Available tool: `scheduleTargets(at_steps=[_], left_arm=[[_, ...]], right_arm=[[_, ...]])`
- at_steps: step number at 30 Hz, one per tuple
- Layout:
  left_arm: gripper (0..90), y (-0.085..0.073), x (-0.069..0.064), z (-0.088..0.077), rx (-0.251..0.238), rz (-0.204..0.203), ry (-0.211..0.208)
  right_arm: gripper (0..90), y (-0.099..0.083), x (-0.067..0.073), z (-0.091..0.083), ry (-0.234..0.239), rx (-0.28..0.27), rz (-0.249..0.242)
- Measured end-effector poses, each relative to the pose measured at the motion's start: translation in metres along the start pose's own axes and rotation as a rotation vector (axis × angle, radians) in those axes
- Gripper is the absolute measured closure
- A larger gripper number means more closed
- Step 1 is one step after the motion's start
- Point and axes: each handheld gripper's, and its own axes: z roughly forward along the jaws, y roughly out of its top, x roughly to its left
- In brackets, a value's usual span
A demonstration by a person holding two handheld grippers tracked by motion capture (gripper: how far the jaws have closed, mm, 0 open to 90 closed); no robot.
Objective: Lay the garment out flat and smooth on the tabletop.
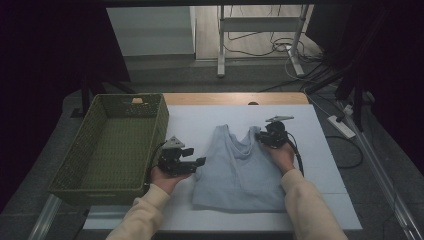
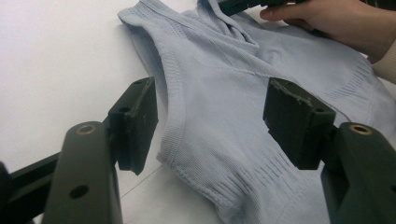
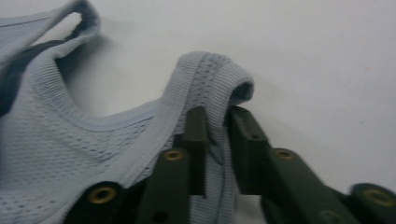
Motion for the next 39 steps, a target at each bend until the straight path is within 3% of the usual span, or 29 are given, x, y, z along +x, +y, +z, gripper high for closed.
scheduleTargets(at_steps=[5,10,17,23,26,28,32,39], left_arm=[[35.3,0.000,0.000,0.000,0.000,0.000,0.001],[35.2,0.000,0.000,-0.001,-0.002,0.000,0.001],[35.2,0.000,0.000,-0.001,0.000,0.000,0.003],[35.2,0.000,0.000,0.000,0.001,0.001,0.005],[35.2,0.000,0.001,0.000,0.003,0.002,0.005],[35.2,0.000,0.001,0.000,0.004,0.002,0.006],[35.0,0.000,0.001,0.000,0.007,0.003,0.008],[34.3,0.000,0.001,0.000,0.008,0.003,0.008]], right_arm=[[82.3,0.003,-0.002,-0.010,-0.028,-0.033,-0.011],[82.8,0.009,-0.008,-0.026,-0.106,-0.101,0.004],[82.6,0.008,-0.011,-0.027,-0.202,-0.080,0.026],[76.1,0.001,-0.016,-0.010,-0.189,-0.003,0.049],[65.7,0.002,-0.016,-0.013,-0.188,-0.022,0.055],[58.5,0.005,-0.015,-0.020,-0.189,-0.054,0.064],[51.0,0.010,-0.008,-0.041,-0.134,-0.097,0.064],[47.2,-0.007,0.018,-0.084,-0.060,-0.096,0.018]])
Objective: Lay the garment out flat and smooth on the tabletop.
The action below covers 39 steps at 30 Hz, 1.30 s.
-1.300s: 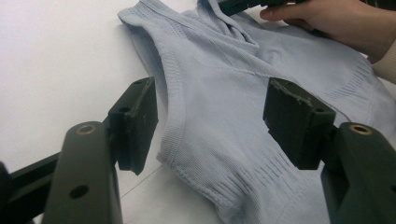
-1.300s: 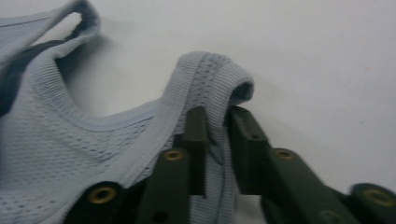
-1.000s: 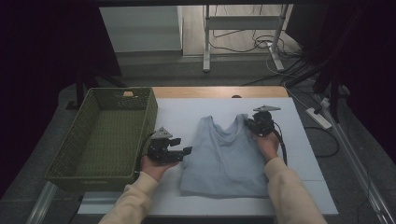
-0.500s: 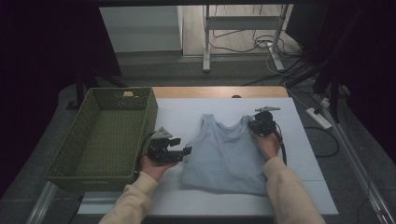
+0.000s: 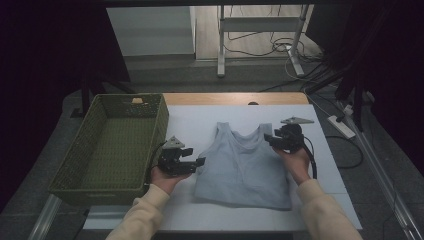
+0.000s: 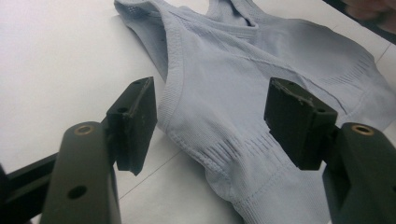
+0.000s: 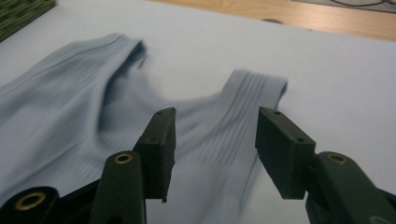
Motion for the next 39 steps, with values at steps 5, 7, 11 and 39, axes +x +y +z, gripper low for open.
scheduleTargets(at_steps=[5,7,11,39], left_arm=[[34.2,0.000,-0.001,0.000,-0.002,0.002,-0.007],[34.2,0.000,-0.001,-0.001,-0.006,0.001,-0.011],[34.2,0.000,-0.001,-0.001,-0.009,0.001,-0.013],[34.0,0.000,-0.002,-0.001,-0.001,0.005,-0.008]], right_arm=[[43.6,-0.033,0.008,-0.030,0.033,0.042,0.019],[42.5,-0.045,0.008,-0.041,0.047,0.056,0.023],[40.7,-0.066,0.010,-0.060,0.056,0.073,0.041],[55.8,-0.091,0.004,-0.070,0.030,0.112,0.105]])
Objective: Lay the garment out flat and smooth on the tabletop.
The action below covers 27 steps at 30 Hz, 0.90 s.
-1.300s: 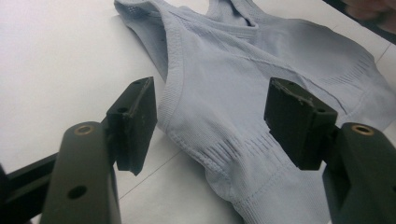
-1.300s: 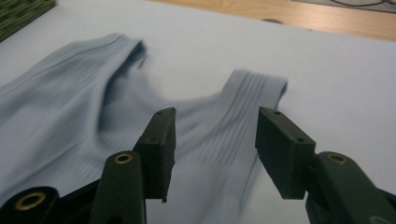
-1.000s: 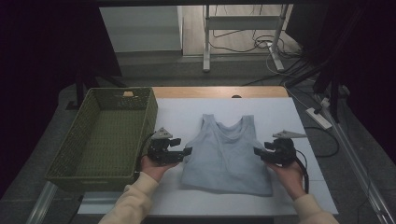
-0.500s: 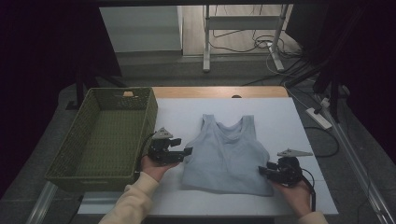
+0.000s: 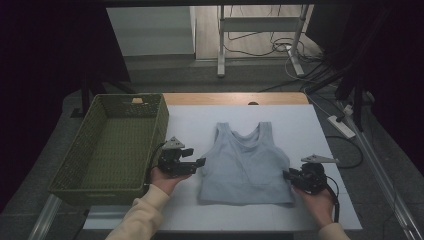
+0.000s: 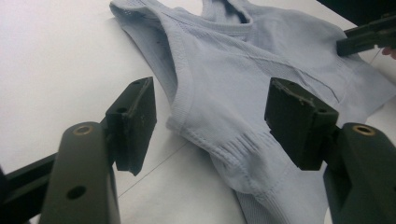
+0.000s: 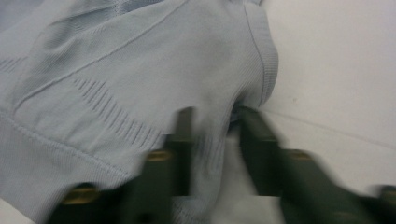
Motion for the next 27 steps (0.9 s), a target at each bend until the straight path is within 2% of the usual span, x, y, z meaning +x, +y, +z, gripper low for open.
scheduleTargets(at_steps=[2,3,6,8,10,11,12,14,16,20,27], left_arm=[[34.0,0.000,0.000,0.000,0.001,0.000,0.001],[34.0,0.000,0.000,0.000,0.000,0.001,0.002],[34.0,0.000,0.000,-0.001,-0.001,0.003,0.003],[34.0,0.000,-0.001,-0.001,-0.001,0.007,0.008],[34.0,0.000,-0.001,-0.002,0.001,0.011,0.010],[34.0,0.000,0.000,-0.002,0.001,0.011,0.010],[34.0,0.000,0.000,-0.001,0.001,0.011,0.010],[34.0,0.000,0.000,-0.001,0.003,0.011,0.010],[34.0,0.000,-0.001,-0.001,0.003,0.011,0.009],[34.0,0.000,-0.001,-0.002,-0.001,0.010,0.008],[34.1,0.000,-0.001,-0.001,-0.004,0.008,0.004]], right_arm=[[46.1,-0.004,0.002,-0.002,0.030,-0.001,0.027],[44.2,-0.006,0.004,-0.002,0.043,0.007,0.030],[40.8,-0.013,0.009,-0.002,0.048,0.046,0.026],[41.2,-0.016,0.010,-0.001,0.053,0.064,0.040],[45.7,-0.018,0.010,0.001,0.052,0.081,0.047],[53.4,-0.020,0.011,0.001,0.062,0.075,0.050],[57.7,-0.020,0.012,0.001,0.077,0.085,0.044],[69.5,-0.021,0.015,0.000,0.070,0.093,0.011],[76.6,-0.020,0.016,-0.001,0.082,0.106,0.002],[79.5,-0.019,0.012,-0.009,0.069,0.100,-0.010],[79.8,-0.021,-0.009,-0.027,0.063,0.064,0.052]])
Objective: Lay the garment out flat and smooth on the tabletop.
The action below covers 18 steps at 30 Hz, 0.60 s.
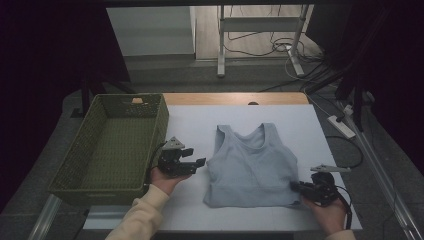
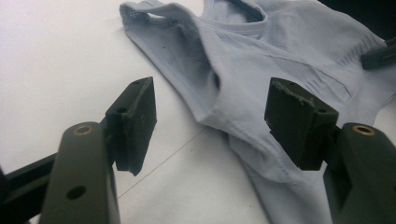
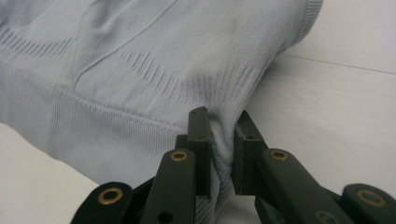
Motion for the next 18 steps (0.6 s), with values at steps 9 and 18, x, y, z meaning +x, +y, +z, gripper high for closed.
scheduleTargets(at_steps=[9,18], left_arm=[[34.1,0.000,0.000,0.001,0.000,0.000,-0.001],[34.1,0.000,-0.001,0.003,0.006,0.000,0.000]], right_arm=[[65.4,0.001,-0.008,-0.002,-0.027,-0.014,-0.005],[36.8,0.013,0.023,-0.013,-0.070,-0.189,-0.155]])
